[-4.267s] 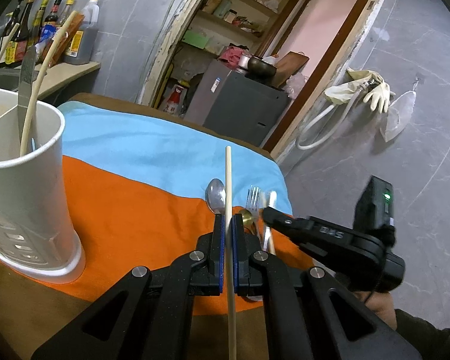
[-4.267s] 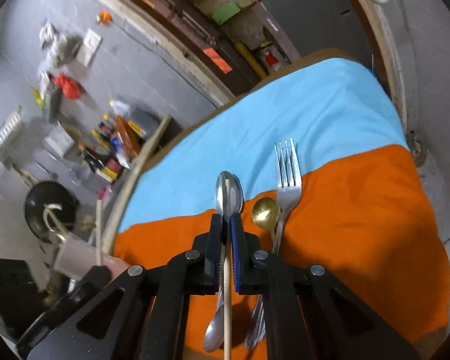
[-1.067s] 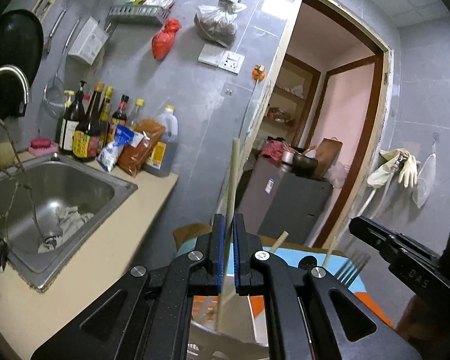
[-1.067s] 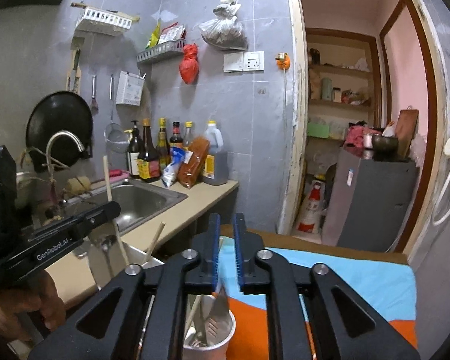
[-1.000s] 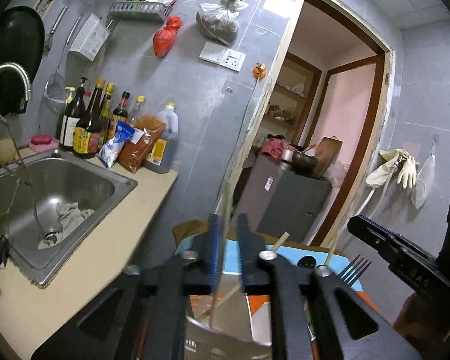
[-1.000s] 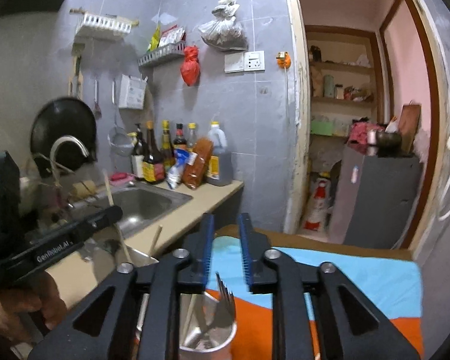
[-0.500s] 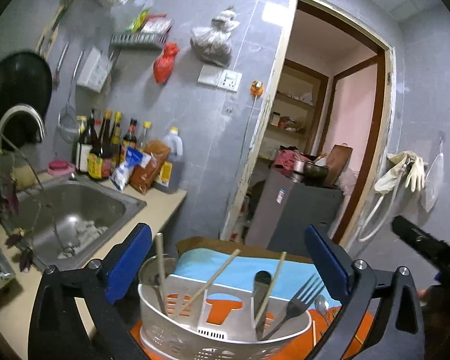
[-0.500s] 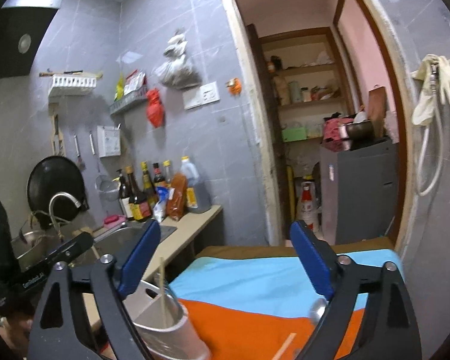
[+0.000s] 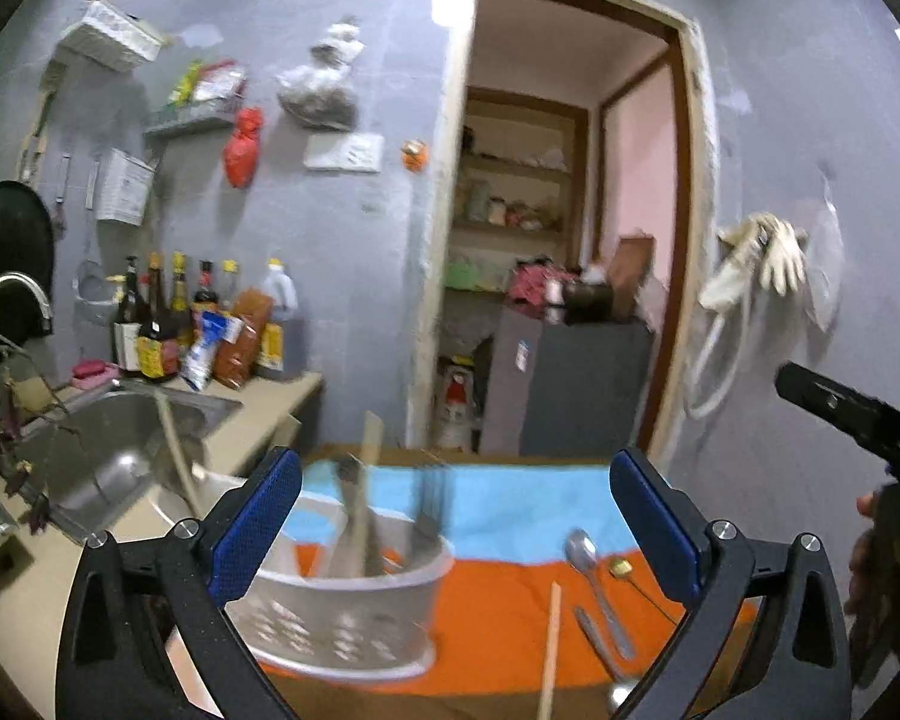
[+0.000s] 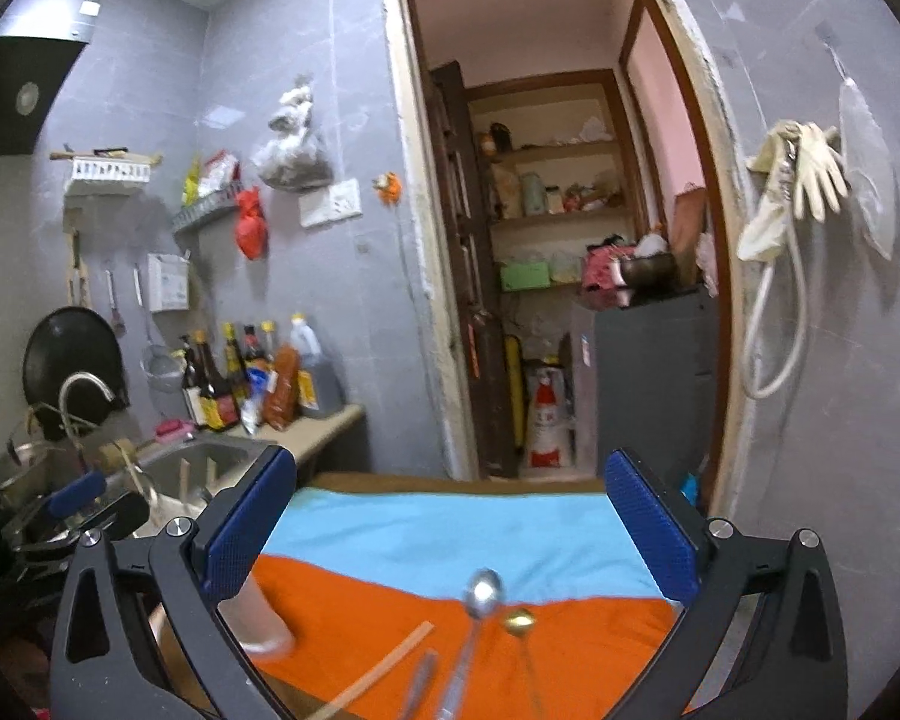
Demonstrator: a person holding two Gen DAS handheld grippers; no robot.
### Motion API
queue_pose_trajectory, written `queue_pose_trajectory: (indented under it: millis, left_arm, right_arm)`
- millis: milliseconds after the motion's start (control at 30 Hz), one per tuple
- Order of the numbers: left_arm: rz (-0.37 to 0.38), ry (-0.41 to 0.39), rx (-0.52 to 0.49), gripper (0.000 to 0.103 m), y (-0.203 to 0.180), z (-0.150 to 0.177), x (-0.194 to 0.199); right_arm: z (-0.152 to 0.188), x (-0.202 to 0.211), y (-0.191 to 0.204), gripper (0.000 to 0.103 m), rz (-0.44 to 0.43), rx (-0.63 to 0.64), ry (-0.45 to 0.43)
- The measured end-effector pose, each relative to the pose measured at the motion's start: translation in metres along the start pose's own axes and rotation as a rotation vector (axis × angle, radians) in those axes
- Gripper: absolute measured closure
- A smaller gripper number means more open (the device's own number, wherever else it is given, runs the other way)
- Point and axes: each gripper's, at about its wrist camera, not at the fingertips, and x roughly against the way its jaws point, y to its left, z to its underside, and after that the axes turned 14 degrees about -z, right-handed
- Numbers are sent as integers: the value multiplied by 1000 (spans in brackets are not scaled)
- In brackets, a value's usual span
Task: Organize utensils
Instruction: 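Move both tools back over the remaining utensils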
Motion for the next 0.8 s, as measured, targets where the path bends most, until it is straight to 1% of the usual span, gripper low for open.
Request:
queue_pose_trajectory:
  millis: [167, 233, 267, 367, 467, 533, 600, 667, 700, 733, 767, 800]
  left_arm:
    - [53, 112, -63, 2, -40, 26, -7]
    - [47, 167, -96, 2, -55, 37, -14]
    - [30, 196, -121, 2, -64, 43, -19]
    - [8, 260, -170, 2, -82, 58, -30]
    - [15, 309, -179, 3, -91, 73, -39]
    - [5, 349, -189, 4, -95, 81, -49]
    - [5, 377, -195, 11, -97, 87, -56]
    - [2, 419, -208, 32, -98, 92, -66]
    - [-2, 452, -218, 37, -100, 96, -74]
    - [-3, 479, -224, 46, -101, 99, -80]
    - [-1, 505, -228, 51, -101, 103, -86]
    - [-1, 523, -233, 52, -100, 105, -91]
  right_arm:
    - [19, 3, -34, 0, 42, -39, 75]
    - [28, 1, -47, 0, 53, -59, 115]
    - [32, -1, -53, 0, 56, -69, 137]
    - [48, -9, -70, 0, 52, -103, 197]
    - [66, -22, -87, 0, 37, -144, 271]
    - [77, -33, -95, 0, 25, -158, 320]
    - [87, -40, -100, 2, 8, -168, 358]
    - [98, -51, -105, 6, -9, -178, 407]
    - [102, -54, -107, 8, -17, -182, 423]
    - [106, -58, -108, 11, -29, -185, 443]
    - [110, -63, -109, 13, -38, -185, 463]
    - [112, -66, -110, 14, -43, -184, 476]
